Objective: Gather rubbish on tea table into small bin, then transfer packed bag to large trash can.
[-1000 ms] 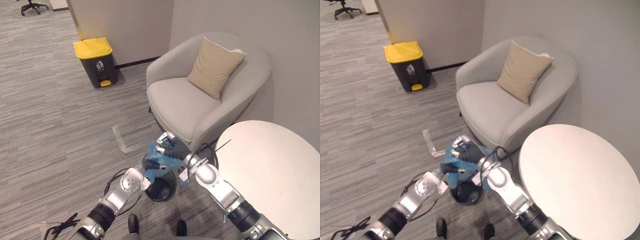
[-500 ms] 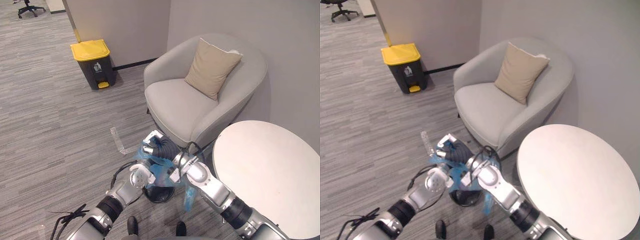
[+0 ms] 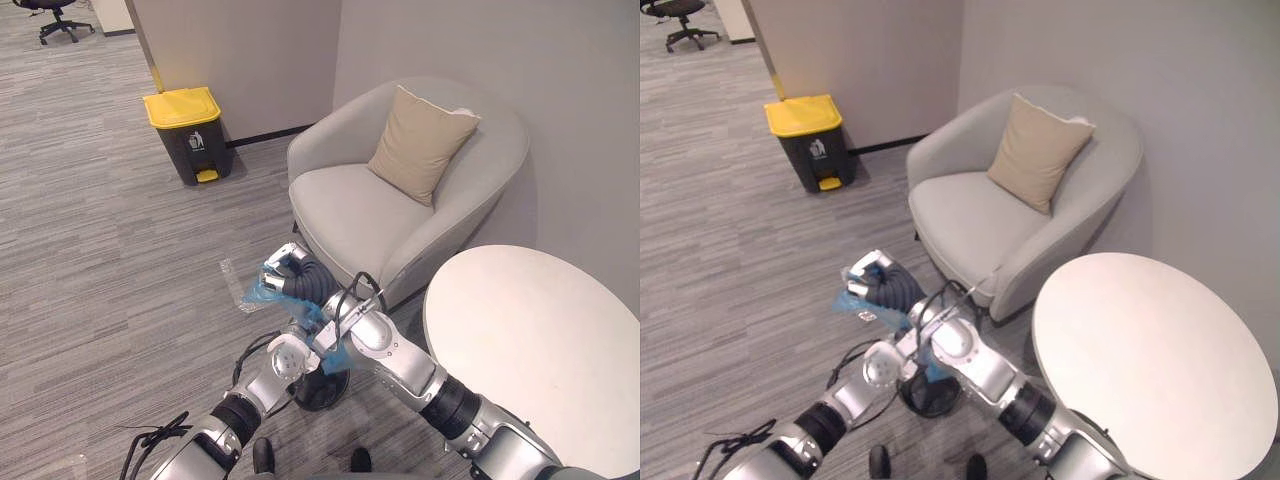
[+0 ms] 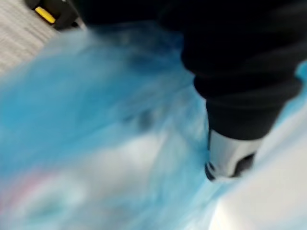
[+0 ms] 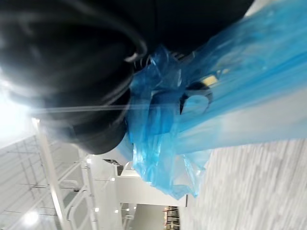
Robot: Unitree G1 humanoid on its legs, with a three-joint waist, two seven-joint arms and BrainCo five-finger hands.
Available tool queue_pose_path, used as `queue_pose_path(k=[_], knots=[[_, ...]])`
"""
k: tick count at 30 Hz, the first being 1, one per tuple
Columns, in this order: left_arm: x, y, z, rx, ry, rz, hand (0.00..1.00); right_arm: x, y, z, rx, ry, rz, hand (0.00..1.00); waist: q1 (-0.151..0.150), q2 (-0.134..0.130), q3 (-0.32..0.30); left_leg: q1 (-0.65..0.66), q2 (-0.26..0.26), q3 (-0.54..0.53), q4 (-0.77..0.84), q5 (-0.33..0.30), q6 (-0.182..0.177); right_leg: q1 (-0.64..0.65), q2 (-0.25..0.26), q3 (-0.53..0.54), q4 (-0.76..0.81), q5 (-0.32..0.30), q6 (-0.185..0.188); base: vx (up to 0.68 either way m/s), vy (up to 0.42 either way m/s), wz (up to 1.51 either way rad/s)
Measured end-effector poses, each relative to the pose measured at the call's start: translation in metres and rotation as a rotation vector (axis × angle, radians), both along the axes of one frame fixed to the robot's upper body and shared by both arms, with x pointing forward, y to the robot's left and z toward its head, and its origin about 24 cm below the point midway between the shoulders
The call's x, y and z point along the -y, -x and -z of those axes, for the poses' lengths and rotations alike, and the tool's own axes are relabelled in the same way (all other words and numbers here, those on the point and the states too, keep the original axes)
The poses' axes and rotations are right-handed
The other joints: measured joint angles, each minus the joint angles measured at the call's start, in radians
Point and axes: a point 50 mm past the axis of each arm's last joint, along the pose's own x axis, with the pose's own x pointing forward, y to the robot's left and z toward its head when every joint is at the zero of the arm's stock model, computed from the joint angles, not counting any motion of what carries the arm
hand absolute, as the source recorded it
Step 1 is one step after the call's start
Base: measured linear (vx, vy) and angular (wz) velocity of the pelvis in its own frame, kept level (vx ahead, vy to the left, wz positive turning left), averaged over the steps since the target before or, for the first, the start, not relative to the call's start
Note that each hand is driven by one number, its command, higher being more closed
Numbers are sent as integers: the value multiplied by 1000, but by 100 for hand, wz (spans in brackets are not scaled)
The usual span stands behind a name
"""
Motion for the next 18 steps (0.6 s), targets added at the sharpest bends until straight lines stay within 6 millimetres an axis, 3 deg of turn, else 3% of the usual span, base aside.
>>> queue_pose_path(k=[6,7,13,18], knots=[[-2,-1,-1,-11,35,-26,100,-1,-1,-4,0,-25,4,100,0,0,0,0,0,0,0,0,0,0,0,0,0,0,0,0,0,0],[-3,-1,-1,-12,39,-31,100,0,-1,-3,-2,-29,7,0,0,0,0,0,0,0,0,0,0,0,-1,0,0,0,0,0,0,0],[-8,10,11,-77,79,-64,100,3,6,5,-22,-85,25,0,-5,0,0,0,-1,-3,0,0,0,2,-2,-3,1,-2,3,0,0,1],[-14,10,12,-91,97,-109,100,10,8,15,38,5,95,0,-5,-2,-1,0,-1,-11,0,0,0,3,-4,-8,7,-5,5,0,0,4]])
